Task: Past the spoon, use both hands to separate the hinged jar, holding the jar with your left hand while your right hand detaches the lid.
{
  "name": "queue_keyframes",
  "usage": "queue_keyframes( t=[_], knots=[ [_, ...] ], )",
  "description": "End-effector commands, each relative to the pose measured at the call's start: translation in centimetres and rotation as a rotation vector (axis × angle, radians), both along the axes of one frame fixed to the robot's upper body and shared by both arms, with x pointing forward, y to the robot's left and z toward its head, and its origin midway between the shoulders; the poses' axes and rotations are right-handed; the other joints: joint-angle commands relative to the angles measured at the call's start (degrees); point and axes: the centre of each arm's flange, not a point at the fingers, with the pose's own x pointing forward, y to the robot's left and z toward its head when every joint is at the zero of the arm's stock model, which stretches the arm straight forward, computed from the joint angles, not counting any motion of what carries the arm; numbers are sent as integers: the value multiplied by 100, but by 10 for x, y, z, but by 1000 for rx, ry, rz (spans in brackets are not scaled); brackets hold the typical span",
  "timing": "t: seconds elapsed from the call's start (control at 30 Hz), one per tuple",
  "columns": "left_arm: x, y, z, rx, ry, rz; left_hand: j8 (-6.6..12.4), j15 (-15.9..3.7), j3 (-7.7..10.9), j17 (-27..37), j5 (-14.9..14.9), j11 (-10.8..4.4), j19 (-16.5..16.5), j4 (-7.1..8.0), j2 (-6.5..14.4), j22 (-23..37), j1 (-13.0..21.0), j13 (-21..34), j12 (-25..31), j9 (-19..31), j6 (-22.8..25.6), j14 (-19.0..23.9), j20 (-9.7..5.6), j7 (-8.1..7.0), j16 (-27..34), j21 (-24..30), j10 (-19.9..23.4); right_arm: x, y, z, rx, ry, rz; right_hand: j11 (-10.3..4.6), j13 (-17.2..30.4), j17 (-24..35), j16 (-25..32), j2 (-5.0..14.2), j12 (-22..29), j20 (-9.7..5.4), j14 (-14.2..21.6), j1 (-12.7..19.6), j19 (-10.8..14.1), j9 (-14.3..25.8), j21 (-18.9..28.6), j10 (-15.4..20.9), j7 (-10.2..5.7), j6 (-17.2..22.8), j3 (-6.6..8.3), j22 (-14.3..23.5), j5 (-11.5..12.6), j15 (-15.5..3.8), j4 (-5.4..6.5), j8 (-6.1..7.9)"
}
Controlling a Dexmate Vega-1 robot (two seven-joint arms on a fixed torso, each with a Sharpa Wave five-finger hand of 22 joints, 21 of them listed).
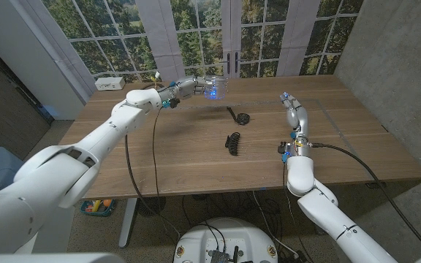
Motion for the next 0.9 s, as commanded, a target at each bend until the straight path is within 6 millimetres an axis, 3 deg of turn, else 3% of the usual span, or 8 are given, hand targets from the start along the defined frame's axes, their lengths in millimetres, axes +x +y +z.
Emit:
queue_keyframes(
  t=[0.03, 0.53, 0.9],
  knots=[
    [-8, 7, 11, 68, 36, -59, 2480, -995, 466, -10, 84, -765, 66, 406, 1234, 8, 838, 1944, 1174, 2358, 988, 325, -20, -480, -5, 62, 1531, -12, 21, 6, -47, -36, -117, -50, -2, 13, 37, 12, 35, -24, 15, 114, 57, 22, 12, 16, -57, 30, 32, 35, 32, -56, -40, 35],
    [-11, 5, 21, 151, 66, -133, 2519, -1010, 416, -15, 119, -700, 49, 322, 1289, 1, 844, 1983, 1218, 2380, 1006, 415, -6, -436, 5, 98, 1580, -16, 45, 11, -124, -53, -209, -126, -3, 19, 48, 3, 32, -36, 17, 233, 92, 24, 16, 31, -129, 42, 74, 39, 72, -126, -84, 33],
    [-11, 8, 19, 126, 103, -180, 2544, -1020, 396, -20, 135, -689, 36, 288, 1301, -3, 844, 1999, 1231, 2397, 1016, 425, -5, -417, -12, 119, 1585, -20, 62, 13, -173, -80, -310, -261, -4, 17, 68, -37, 37, -65, 57, 366, 167, 26, 36, 69, -227, 48, 107, 43, 110, -191, -136, 32]
  ],
)
